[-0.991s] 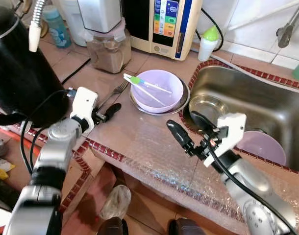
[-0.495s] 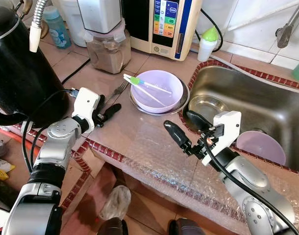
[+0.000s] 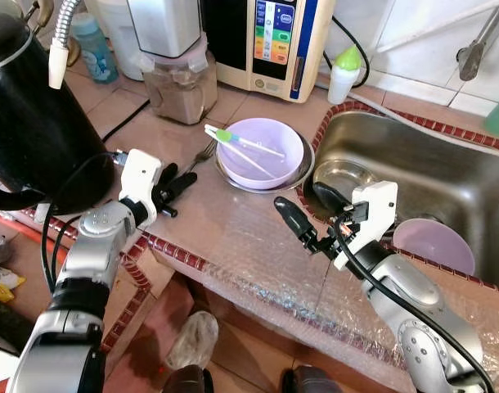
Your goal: Kitchen organization
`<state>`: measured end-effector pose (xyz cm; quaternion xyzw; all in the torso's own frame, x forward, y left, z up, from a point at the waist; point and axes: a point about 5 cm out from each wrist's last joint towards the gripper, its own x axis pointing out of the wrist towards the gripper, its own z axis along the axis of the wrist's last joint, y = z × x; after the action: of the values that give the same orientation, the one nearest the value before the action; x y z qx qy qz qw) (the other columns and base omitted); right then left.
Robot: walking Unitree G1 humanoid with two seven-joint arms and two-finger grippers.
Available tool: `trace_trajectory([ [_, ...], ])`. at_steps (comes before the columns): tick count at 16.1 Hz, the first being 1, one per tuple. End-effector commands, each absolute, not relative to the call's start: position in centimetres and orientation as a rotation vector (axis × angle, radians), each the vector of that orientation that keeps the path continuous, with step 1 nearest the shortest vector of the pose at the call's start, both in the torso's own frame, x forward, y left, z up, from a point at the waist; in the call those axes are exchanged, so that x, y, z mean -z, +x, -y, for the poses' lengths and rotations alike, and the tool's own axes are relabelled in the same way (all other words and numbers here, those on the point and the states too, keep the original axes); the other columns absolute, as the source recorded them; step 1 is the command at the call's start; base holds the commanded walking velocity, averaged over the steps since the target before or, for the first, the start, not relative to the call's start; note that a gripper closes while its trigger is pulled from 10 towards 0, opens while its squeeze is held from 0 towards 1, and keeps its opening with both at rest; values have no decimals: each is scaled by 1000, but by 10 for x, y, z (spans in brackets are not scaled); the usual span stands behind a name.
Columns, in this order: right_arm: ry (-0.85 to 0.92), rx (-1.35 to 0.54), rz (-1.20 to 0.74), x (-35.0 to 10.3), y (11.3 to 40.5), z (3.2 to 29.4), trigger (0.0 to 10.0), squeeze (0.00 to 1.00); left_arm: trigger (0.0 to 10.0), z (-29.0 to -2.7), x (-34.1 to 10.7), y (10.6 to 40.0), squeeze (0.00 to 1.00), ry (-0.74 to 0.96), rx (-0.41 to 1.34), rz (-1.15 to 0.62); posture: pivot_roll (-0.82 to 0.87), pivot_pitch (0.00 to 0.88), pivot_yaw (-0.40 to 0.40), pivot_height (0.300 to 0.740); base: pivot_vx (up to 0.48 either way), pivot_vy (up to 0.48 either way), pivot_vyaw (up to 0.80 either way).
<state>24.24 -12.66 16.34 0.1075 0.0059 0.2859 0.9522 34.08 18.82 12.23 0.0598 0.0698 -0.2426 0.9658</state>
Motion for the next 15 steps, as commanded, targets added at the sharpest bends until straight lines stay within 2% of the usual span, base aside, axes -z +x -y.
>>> trace_trajectory([
  [1,213,-571,3,-165,244,128,10000,0,0,-193,-94,329,0,84,467,-272,-110,86,4,740,0,0,0],
  [10,211,-557,22,-165,254,126,10000,0,0,-180,-87,295,0,40,416,-273,-82,72,1,740,0,0,0],
  [15,211,-564,33,-164,261,123,10000,0,0,-176,-107,285,0,15,243,-67,-62,59,-6,740,0,0,0],
])
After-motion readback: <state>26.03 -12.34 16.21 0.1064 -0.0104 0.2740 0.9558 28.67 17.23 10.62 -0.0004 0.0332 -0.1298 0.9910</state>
